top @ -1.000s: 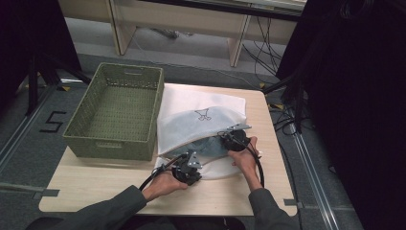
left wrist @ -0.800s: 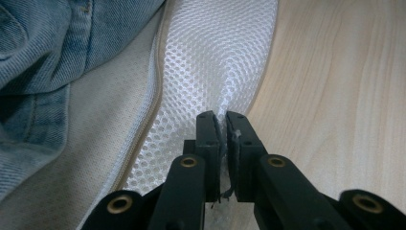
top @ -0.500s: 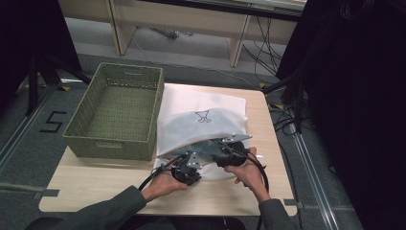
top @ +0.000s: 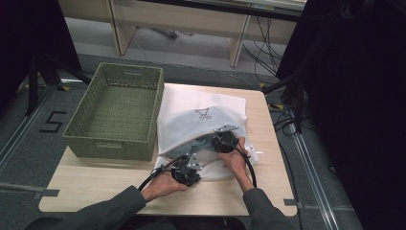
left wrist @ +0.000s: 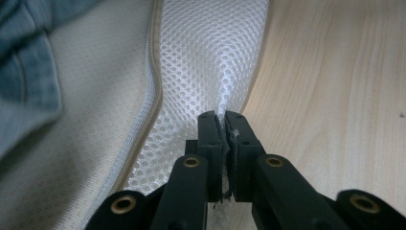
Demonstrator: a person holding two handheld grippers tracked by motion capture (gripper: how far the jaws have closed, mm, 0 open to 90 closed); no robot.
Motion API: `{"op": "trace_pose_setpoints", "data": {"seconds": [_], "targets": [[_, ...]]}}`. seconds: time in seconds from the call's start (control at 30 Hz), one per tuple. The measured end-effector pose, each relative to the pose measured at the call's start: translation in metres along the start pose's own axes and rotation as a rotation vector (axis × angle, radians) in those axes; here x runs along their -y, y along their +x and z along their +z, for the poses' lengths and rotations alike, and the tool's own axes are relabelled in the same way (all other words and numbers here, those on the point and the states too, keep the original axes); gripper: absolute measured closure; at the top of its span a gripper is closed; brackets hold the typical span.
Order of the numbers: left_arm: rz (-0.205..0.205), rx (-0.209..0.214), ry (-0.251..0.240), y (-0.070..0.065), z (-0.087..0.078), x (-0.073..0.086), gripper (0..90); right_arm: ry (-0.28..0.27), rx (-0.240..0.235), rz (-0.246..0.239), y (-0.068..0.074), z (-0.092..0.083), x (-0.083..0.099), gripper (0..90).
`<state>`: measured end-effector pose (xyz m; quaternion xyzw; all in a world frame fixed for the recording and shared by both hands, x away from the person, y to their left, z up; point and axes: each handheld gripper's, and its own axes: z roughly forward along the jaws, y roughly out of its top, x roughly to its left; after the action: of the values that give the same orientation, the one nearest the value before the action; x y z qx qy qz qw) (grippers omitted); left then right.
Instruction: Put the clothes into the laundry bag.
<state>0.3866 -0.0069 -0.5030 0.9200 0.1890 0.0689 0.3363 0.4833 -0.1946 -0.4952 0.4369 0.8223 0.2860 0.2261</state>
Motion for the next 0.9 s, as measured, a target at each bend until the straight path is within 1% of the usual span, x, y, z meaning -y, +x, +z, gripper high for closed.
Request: {"op": "trace_pose_setpoints", "data": {"seconds": [0.03, 0.07, 0.1, 0.13, 0.17, 0.2, 0.23, 0.27, 0.3, 0.33, 0.37, 0.4, 0.43, 0.47, 0.5, 0.53, 0.57, 0.6, 0.63, 0.67, 0.7, 0.73, 0.77, 0.8, 0.83, 0.87, 0.9], "targets": [[-0.001, 0.003, 0.001, 0.000, 0.000, 0.000, 85.0, -0.011, 0.015, 0.011, -0.003, 0.003, -0.002, 81.1], [-0.003, 0.003, 0.000, 0.000, 0.000, 0.000, 85.0, -0.007, 0.031, 0.018, -0.007, 0.007, -0.004, 81.1], [-0.011, 0.004, -0.002, 0.000, 0.000, 0.000, 85.0, -0.018, 0.039, 0.020, -0.009, 0.009, -0.004, 81.0], [-0.012, 0.004, -0.002, 0.000, 0.000, 0.000, 84.9, -0.009, 0.030, 0.054, -0.009, 0.009, -0.006, 80.7], [-0.016, 0.004, -0.003, 0.000, 0.000, 0.000, 84.7, -0.014, 0.029, 0.049, -0.009, 0.009, -0.006, 79.9], [-0.015, 0.004, -0.003, 0.000, 0.000, 0.000, 84.2, -0.015, 0.022, 0.027, -0.010, 0.008, -0.006, 78.1], [-0.014, 0.005, -0.005, 0.000, 0.000, 0.000, 83.6, -0.021, 0.014, 0.038, -0.009, 0.006, -0.005, 74.9], [-0.013, 0.007, -0.005, 0.000, 0.000, 0.001, 82.5, -0.008, -0.019, 0.053, -0.009, 0.002, -0.005, 69.9], [-0.026, 0.015, -0.011, -0.001, 0.000, 0.001, 81.4, -0.005, -0.033, 0.082, -0.007, -0.002, -0.005, 66.7], [-0.012, 0.019, -0.017, 0.000, -0.002, 0.001, 80.4, -0.001, -0.052, 0.089, -0.006, -0.008, -0.004, 63.0], [-0.017, 0.018, -0.016, 0.000, -0.005, 0.001, 78.8, -0.010, -0.054, 0.078, -0.004, -0.013, -0.002, 58.4], [-0.031, 0.022, -0.028, -0.001, -0.008, 0.002, 77.9, -0.005, -0.062, 0.068, -0.002, -0.020, 0.000, 56.1], [-0.035, 0.030, -0.034, -0.001, -0.014, 0.002, 76.4, -0.016, -0.064, 0.055, 0.000, -0.026, 0.001, 54.4], [-0.038, 0.032, -0.031, 0.000, -0.021, 0.004, 74.1, -0.016, -0.081, 0.083, 0.004, -0.034, 0.001, 52.9], [-0.046, 0.026, -0.049, 0.001, -0.028, 0.006, 71.7, -0.030, -0.092, 0.080, 0.006, -0.041, 0.001, 51.7], [-0.054, 0.022, -0.041, 0.003, -0.035, 0.010, 69.3, -0.062, -0.094, 0.062, 0.008, -0.045, 0.002, 51.0], [-0.051, 0.015, -0.049, 0.004, -0.039, 0.013, 66.9, -0.064, -0.112, 0.064, 0.012, -0.051, 0.001, 50.3], [-0.065, 0.009, -0.045, 0.006, -0.046, 0.019, 65.9, -0.067, -0.129, 0.084, 0.017, -0.055, 0.000, 49.6], [-0.073, -0.003, -0.046, 0.007, -0.049, 0.025, 64.1, -0.102, -0.144, 0.060, 0.022, -0.058, -0.001, 49.0], [-0.106, -0.012, -0.066, 0.006, -0.049, 0.028, 62.9, -0.130, -0.157, 0.019, 0.025, -0.058, -0.002, 48.7], [-0.069, -0.020, -0.028, 0.011, -0.053, 0.033, 61.3, -0.144, -0.172, 0.007, 0.030, -0.058, -0.003, 48.5], [-0.126, -0.028, -0.060, 0.009, -0.050, 0.035, 59.9, -0.151, -0.197, 0.002, 0.037, -0.056, -0.005, 47.8], [-0.121, -0.027, -0.054, 0.011, -0.050, 0.036, 58.9, -0.139, -0.216, 0.006, 0.042, -0.055, -0.007, 47.4], [-0.112, -0.016, -0.029, 0.014, -0.047, 0.037, 58.5, -0.138, -0.230, -0.002, 0.047, -0.051, -0.008, 47.1], [-0.088, -0.022, -0.016, 0.015, -0.045, 0.036, 58.6, -0.139, -0.239, -0.004, 0.053, -0.046, -0.010, 46.8], [-0.087, -0.015, -0.001, 0.015, -0.042, 0.037, 58.9, -0.129, -0.248, 0.000, 0.058, -0.041, -0.011, 46.6], [-0.075, -0.009, 0.014, 0.014, -0.038, 0.038, 60.6, -0.125, -0.257, -0.007, 0.063, -0.035, -0.013, 46.6]]}}
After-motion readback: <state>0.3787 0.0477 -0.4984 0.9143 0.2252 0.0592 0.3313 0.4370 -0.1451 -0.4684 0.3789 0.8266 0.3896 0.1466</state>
